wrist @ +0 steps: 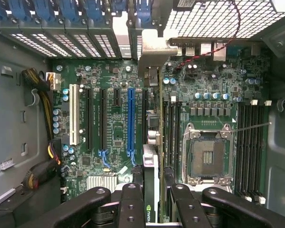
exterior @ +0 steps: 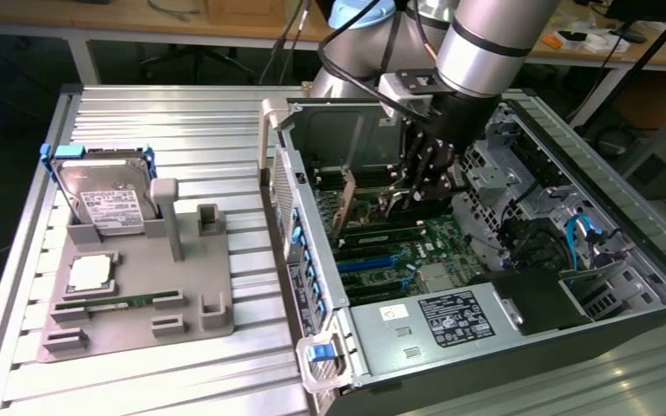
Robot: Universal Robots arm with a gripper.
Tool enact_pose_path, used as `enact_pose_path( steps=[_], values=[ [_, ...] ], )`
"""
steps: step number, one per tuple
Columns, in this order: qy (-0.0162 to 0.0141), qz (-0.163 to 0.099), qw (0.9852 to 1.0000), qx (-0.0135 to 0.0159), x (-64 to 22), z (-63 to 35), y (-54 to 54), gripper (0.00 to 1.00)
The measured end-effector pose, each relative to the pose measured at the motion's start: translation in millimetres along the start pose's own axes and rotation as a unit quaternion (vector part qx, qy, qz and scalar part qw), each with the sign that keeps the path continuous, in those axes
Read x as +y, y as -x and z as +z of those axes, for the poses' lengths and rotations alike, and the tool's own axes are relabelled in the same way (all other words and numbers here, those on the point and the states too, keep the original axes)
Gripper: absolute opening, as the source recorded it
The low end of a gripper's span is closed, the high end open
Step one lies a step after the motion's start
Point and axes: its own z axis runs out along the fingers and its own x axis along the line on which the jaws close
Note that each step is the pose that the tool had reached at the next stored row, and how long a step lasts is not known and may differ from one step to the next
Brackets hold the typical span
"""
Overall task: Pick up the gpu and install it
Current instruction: 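Insert the gpu into the slot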
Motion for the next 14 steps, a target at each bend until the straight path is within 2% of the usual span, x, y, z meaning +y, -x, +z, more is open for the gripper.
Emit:
enact_pose_path(
  steps=[4, 14],
  values=[
    [-0.0001, 0.000, 1.0000, -0.0002, 0.5, 2.4, 0.0, 0.27],
    [0.0000, 0.000, 1.0000, 0.0000, 5.7, 6.2, -11.2, 0.27]
  ],
)
